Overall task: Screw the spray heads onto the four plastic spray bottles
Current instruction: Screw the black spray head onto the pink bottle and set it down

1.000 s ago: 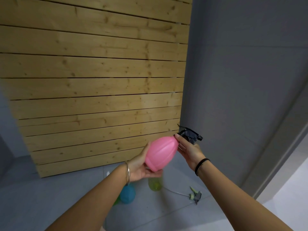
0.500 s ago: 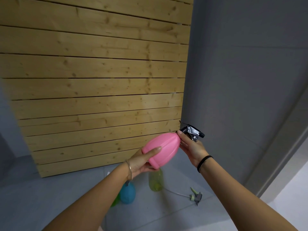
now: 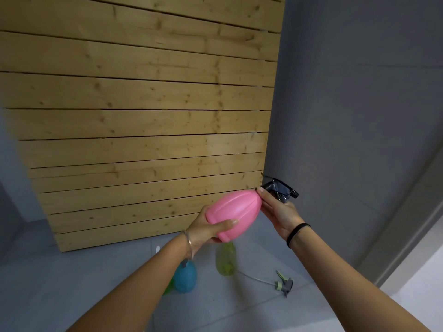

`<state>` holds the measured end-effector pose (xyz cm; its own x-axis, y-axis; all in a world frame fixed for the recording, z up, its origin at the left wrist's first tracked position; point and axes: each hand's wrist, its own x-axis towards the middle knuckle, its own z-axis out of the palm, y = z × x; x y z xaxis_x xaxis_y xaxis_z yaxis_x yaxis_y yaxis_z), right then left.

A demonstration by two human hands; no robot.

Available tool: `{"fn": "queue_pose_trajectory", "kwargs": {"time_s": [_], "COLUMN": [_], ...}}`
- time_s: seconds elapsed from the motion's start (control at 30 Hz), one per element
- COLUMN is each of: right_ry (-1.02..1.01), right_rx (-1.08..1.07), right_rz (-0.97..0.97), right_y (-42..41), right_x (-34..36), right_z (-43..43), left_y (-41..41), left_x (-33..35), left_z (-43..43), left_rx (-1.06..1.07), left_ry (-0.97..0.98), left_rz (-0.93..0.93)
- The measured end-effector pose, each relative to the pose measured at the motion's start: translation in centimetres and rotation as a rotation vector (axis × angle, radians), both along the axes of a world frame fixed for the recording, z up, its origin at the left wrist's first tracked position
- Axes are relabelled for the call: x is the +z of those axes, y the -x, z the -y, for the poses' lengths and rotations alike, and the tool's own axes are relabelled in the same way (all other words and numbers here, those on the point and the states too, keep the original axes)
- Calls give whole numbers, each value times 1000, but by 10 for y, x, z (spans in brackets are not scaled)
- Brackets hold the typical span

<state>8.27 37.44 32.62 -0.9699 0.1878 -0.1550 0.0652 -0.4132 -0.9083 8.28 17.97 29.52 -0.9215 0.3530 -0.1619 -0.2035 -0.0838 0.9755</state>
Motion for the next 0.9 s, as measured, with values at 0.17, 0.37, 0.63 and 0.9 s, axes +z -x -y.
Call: {"fn": "queue_pose_trajectory", "kwargs": {"time_s": [0.17, 0.37, 0.63, 0.9], "right_ry": [-89, -436, -359, -288], "right_rx": [183, 222, 356, 369], "right_rz": [-56, -20, 132, 210], "right_y": [4, 13, 39, 87], "right_x": [2, -7, -5, -37], "right_z": [3, 14, 38, 58], "left_y": [8, 4, 28, 61], "left_x": [-2, -3, -42, -96], "left_z": [17, 24, 32, 49], "left_rx": [-287, -491, -51, -41], "left_ry": [-179, -101, 256, 423], "left_rz": [290, 299, -146, -287]}}
